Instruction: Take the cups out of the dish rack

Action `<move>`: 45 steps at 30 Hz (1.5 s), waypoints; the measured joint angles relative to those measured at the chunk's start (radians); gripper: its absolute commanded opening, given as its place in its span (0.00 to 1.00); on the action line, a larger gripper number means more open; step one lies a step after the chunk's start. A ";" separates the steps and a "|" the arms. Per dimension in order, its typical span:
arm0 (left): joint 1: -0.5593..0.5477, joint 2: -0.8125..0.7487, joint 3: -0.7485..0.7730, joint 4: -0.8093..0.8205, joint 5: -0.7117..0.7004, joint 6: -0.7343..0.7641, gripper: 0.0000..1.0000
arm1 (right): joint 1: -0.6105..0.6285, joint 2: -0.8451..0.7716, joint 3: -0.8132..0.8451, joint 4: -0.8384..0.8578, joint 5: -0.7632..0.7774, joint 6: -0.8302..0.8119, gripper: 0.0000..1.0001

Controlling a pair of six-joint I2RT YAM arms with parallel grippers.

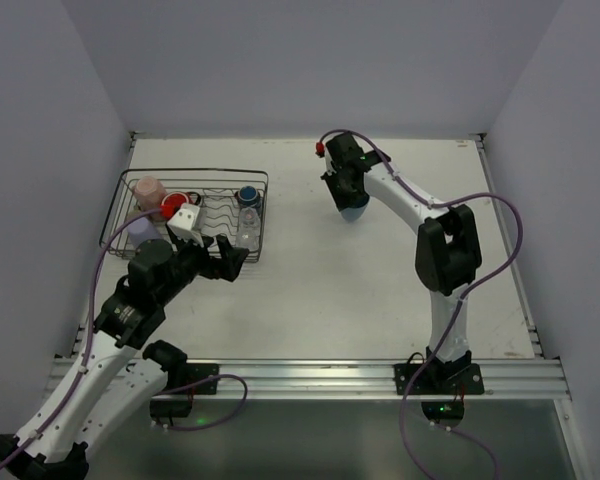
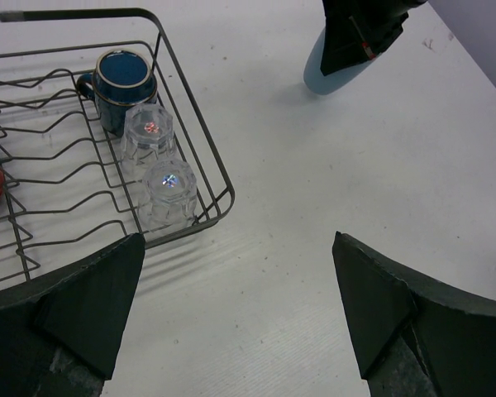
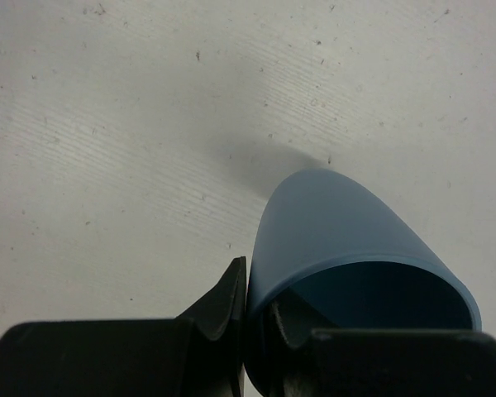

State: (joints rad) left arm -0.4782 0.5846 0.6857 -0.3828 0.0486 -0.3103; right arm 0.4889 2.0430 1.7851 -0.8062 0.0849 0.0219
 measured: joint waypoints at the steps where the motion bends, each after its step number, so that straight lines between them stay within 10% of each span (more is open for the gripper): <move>1: 0.000 0.000 0.000 0.000 0.000 0.000 1.00 | -0.002 0.004 -0.003 0.004 -0.003 -0.003 0.07; 20: 0.024 0.039 0.000 0.000 -0.001 0.007 1.00 | -0.021 0.031 -0.023 0.045 -0.025 -0.025 0.32; 31: 0.035 0.068 0.000 -0.006 -0.135 0.003 1.00 | -0.015 -0.248 -0.200 0.164 -0.062 0.077 0.89; 45: 0.246 0.282 0.104 -0.071 -0.389 -0.076 1.00 | 0.019 -0.777 -0.806 0.633 -0.142 0.272 0.87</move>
State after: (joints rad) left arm -0.2321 0.8669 0.7895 -0.4538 -0.3405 -0.3859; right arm 0.5083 1.2659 0.9794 -0.1730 -0.0570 0.2935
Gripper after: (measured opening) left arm 0.997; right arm 0.875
